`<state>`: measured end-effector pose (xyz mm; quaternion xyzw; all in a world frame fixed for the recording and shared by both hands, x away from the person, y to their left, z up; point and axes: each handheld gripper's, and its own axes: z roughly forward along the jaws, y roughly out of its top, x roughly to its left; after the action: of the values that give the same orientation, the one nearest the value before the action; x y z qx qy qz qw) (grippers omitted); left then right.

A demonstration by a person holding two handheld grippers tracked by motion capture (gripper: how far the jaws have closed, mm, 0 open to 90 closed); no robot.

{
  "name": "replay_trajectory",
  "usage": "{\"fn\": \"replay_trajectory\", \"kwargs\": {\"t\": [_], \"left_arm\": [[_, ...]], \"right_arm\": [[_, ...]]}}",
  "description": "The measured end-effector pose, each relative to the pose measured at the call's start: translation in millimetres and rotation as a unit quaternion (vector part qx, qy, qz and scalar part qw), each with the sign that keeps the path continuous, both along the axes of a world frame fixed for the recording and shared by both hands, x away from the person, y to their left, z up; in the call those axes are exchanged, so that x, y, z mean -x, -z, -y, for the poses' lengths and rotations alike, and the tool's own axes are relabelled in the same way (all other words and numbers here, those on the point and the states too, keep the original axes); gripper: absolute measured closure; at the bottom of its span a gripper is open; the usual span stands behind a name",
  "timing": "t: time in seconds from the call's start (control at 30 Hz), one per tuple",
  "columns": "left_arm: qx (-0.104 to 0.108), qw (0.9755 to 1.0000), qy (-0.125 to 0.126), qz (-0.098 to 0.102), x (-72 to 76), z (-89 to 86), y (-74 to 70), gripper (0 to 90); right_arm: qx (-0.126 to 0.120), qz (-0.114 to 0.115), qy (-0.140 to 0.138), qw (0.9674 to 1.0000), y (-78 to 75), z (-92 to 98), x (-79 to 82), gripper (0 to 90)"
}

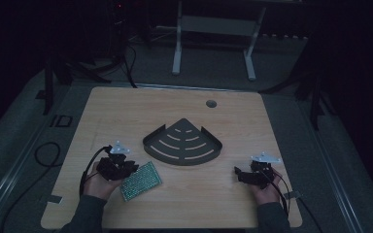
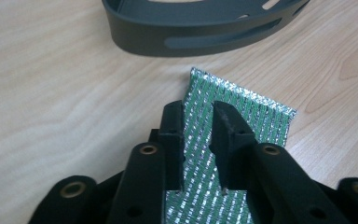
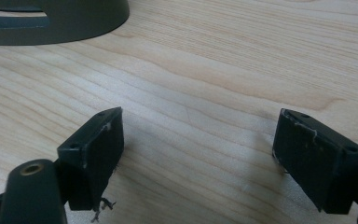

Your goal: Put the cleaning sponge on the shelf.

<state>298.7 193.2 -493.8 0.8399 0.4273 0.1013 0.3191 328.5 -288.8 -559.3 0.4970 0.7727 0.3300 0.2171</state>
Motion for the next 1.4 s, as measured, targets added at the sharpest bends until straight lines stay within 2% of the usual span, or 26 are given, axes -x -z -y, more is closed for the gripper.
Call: {"fn": "replay_trajectory", "kwargs": {"t": [0.13,0.3,0.4,0.5,0.6,0.8,1.03,1.13,1.4], "left_arm": [[-0.012,0.9995,0.029,0.000,-9.0,-2.4,-3.4,69.4],[-0.020,0.9980,0.059,-0.011,-19.4,-1.3,-2.8,67.6],[-0.038,0.9973,0.057,-0.025,-27.7,-0.8,-1.1,67.6],[-0.040,0.9967,0.060,-0.037,-33.8,0.1,1.1,68.4],[-0.044,0.9953,0.073,-0.046,-37.9,2.1,3.1,69.5],[-0.054,0.9917,0.100,-0.061,-44.3,5.7,6.3,72.6],[-0.053,0.9891,0.114,-0.078,-48.9,6.4,7.8,78.0],[-0.060,0.9864,0.123,-0.092,-51.2,6.9,10.1,79.3],[-0.067,0.9830,0.128,-0.113,-55.9,8.4,14.3,80.5]], "right_arm": [[0.000,0.000,-0.001,1.0000,0.0,0.1,-0.1,15.9],[0.000,0.000,-0.001,1.0000,0.0,0.1,-0.1,15.9],[0.000,0.000,0.000,1.0000,0.0,0.1,0.0,15.9],[0.000,0.000,-0.001,1.0000,0.0,0.1,0.0,15.9],[0.000,0.000,0.000,1.0000,0.0,0.1,0.0,15.9],[0.000,0.000,0.000,1.0000,0.0,0.1,0.0,15.9],[0.000,0.000,0.000,1.0000,0.0,0.1,0.0,15.9],[0.000,0.000,0.000,1.0000,0.0,0.1,0.0,15.9],[0.000,0.000,0.000,1.0000,0.0,0.1,0.0,15.9]]}}
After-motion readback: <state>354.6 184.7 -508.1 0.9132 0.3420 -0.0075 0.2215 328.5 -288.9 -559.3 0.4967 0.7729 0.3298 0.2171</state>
